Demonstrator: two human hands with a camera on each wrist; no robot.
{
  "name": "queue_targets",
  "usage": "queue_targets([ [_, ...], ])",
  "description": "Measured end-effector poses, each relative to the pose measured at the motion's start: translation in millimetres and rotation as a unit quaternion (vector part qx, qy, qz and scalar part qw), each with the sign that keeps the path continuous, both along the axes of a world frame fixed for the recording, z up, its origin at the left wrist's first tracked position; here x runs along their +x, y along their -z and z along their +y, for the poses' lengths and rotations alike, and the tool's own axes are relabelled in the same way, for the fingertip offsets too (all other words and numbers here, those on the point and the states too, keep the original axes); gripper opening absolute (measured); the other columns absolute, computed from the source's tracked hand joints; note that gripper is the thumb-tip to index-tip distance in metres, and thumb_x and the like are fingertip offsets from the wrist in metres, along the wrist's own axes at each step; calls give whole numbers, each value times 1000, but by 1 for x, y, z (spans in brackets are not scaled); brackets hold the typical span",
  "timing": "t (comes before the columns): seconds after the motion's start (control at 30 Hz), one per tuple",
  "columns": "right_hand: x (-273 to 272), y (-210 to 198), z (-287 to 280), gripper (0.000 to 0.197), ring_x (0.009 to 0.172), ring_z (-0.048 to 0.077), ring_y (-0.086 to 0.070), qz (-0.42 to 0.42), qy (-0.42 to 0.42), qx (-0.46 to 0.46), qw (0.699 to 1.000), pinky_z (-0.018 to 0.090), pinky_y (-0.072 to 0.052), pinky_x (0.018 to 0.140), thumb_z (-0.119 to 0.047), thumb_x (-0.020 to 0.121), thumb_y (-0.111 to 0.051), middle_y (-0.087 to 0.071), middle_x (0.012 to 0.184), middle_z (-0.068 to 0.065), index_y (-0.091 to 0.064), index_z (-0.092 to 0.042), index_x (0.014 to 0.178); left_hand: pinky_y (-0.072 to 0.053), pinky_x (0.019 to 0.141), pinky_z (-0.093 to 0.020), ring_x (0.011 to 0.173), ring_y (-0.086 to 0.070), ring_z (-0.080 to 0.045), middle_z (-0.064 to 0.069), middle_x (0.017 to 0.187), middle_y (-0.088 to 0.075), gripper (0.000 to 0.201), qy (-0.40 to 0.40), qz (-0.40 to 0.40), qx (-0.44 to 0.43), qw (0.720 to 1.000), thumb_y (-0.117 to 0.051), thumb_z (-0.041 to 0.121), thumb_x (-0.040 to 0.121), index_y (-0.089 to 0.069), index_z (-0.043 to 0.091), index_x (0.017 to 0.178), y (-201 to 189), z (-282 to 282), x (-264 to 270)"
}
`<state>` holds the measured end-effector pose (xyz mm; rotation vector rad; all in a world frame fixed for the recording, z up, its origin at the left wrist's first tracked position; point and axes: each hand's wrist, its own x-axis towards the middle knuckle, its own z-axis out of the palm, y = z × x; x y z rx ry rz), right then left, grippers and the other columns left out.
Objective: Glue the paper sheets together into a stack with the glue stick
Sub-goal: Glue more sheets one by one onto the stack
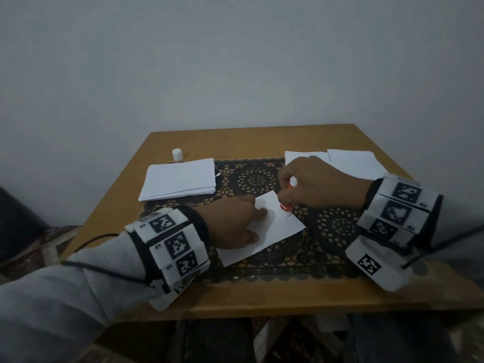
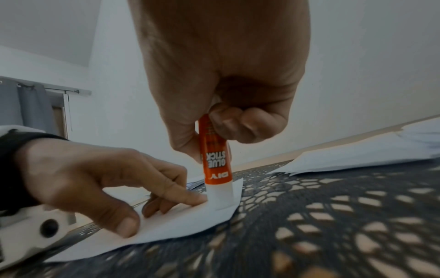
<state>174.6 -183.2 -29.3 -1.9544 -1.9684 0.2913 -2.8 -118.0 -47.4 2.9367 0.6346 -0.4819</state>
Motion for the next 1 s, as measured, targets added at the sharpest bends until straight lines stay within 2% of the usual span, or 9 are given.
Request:
queue_targets([
  [0.17, 3, 0, -19, 20, 71, 15, -60, 16, -9, -11, 1000, 43, -54, 75, -25, 79, -70, -63, 71, -8, -64, -13, 64, -32, 83, -24, 110, -45, -22, -6, 117, -46, 52, -13, -21, 2, 1000, -54, 39, 93, -44, 20, 141, -5, -2, 5],
  [0.3, 10, -5, -24, 24, 70, 16, -59, 17, -21, -47, 999, 42, -52, 76, -27, 81, -67, -63, 68, -5, -63, -16, 60, -41, 97, -38, 114, -41, -26, -6, 120, -43, 51, -41, -46, 25, 998, -61, 47, 86, -53, 24, 131, -8, -4, 11],
  [0.4, 21, -16, -25, 28, 60, 9, -53, 59, 9, -44, 997, 30, -46, 64, -27, 82, -66, -63, 62, -7, -64, -19, 56, -42, 95, -41, 116, -40, -28, -6, 123, -42, 52, -86, -57, 16, 995, -67, 49, 81, -50, 27, 125, -6, -3, 14],
  [0.53, 29, -28, -28, 29, 42, 15, -41, 141, 58, -26, 988, 27, -35, 46, -23, 82, -67, -49, 44, -6, -62, -17, 54, -40, 93, -39, 118, -41, -30, -9, 129, -43, 72, -137, -30, 10, 990, -71, 54, 75, -40, 20, 130, -7, 3, 18],
  [0.63, 30, -26, -28, 27, 42, 5, -41, 125, 65, 1, 990, 21, -33, 45, -26, 81, -67, -51, 50, -9, -62, -14, 58, -42, 84, -33, 104, -47, -23, -8, 125, -49, 76, -160, -13, -14, 987, -74, 55, 72, -41, 16, 127, -10, 10, 23],
  [0.73, 29, -24, -29, 25, 44, 3, -42, 125, 74, 13, 989, 25, -34, 51, -29, 79, -66, -53, 51, -12, -62, -17, 57, -42, 78, -31, 94, -48, -19, -5, 119, -54, 74, -183, -20, -59, 981, -78, 52, 70, -40, 15, 122, -10, 14, 24],
  [0.8, 28, -24, -30, 25, 44, 3, -41, 133, 73, 16, 988, 22, -33, 49, -28, 80, -66, -53, 51, -14, -61, -18, 57, -41, 76, -30, 94, -48, -20, -3, 112, -53, 71, -195, -24, -78, 977, -78, 48, 70, -41, 14, 120, -11, 15, 24],
  [0.93, 27, -24, -32, 26, 39, 5, -39, 158, 57, 17, 986, 19, -32, 41, -24, 83, -66, -52, 50, -10, -63, -15, 58, -31, 56, -26, 76, -44, -20, -8, 89, -51, 36, -188, -60, -110, 974, -78, 31, 76, -52, 13, 93, -16, 19, 24],
  [1.0, 28, -25, -33, 25, 39, 9, -39, 164, 53, 12, 985, 23, -34, 40, -22, 84, -65, -52, 48, -9, -63, -14, 60, -31, 50, -23, 66, -43, -19, -8, 82, -51, 28, -199, -86, -138, 966, -78, 20, 77, -55, 12, 90, -18, 21, 21],
])
